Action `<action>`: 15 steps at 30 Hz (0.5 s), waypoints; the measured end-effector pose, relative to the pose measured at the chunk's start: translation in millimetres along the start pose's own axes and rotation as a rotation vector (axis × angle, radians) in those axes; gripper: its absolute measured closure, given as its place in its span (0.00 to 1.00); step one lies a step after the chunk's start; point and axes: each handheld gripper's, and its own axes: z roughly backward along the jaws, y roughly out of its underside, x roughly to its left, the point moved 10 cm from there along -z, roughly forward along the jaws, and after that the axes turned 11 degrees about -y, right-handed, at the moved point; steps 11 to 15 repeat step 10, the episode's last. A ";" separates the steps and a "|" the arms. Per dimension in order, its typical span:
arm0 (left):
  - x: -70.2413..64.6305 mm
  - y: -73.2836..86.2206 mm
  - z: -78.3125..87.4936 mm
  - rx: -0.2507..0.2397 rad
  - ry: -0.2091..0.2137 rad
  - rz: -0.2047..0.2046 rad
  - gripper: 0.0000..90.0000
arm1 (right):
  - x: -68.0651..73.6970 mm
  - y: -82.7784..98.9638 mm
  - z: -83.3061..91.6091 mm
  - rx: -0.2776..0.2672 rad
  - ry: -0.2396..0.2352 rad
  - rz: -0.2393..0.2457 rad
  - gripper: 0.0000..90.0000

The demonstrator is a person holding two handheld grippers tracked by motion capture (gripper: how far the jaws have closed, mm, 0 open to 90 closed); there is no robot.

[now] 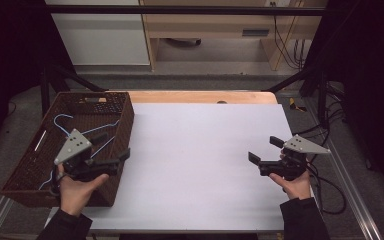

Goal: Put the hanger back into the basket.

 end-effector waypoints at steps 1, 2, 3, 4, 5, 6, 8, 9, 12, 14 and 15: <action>-2.6 4.3 -1.9 0.007 -0.001 0.003 0.11 | 0.0 0.1 0.1 0.001 0.001 -0.001 0.04; -5.0 10.3 -4.0 0.023 -0.003 0.002 0.10 | 0.0 0.5 0.6 0.004 -0.001 0.001 0.03; -7.0 14.4 -6.2 0.030 -0.010 0.009 0.09 | 0.1 0.4 0.9 0.003 -0.002 0.001 0.03; -8.2 18.1 -7.6 0.038 -0.010 0.004 0.08 | 0.1 0.1 1.1 0.000 -0.001 0.001 0.03; -9.8 20.6 -8.9 0.039 -0.007 0.016 0.08 | 0.2 0.1 1.6 -0.001 -0.003 0.001 0.03; -10.7 22.9 -9.3 0.039 -0.002 0.020 0.09 | 0.5 0.2 2.1 -0.002 -0.004 -0.002 0.03; -12.7 27.9 -10.9 0.033 0.001 0.028 0.09 | 0.4 0.1 2.8 -0.005 -0.004 -0.005 0.03; -13.9 31.0 -11.9 0.038 0.005 0.026 0.09 | 0.5 0.2 3.1 -0.006 -0.006 -0.006 0.03; -15.4 33.8 -12.7 0.045 0.013 0.023 0.09 | 0.8 0.3 3.0 -0.007 -0.008 -0.009 0.03; -15.4 33.8 -12.7 0.045 0.013 0.023 0.09 | 0.8 0.3 3.0 -0.007 -0.008 -0.009 0.03; -15.4 33.8 -12.7 0.045 0.013 0.023 0.09 | 0.8 0.3 3.0 -0.007 -0.008 -0.009 0.03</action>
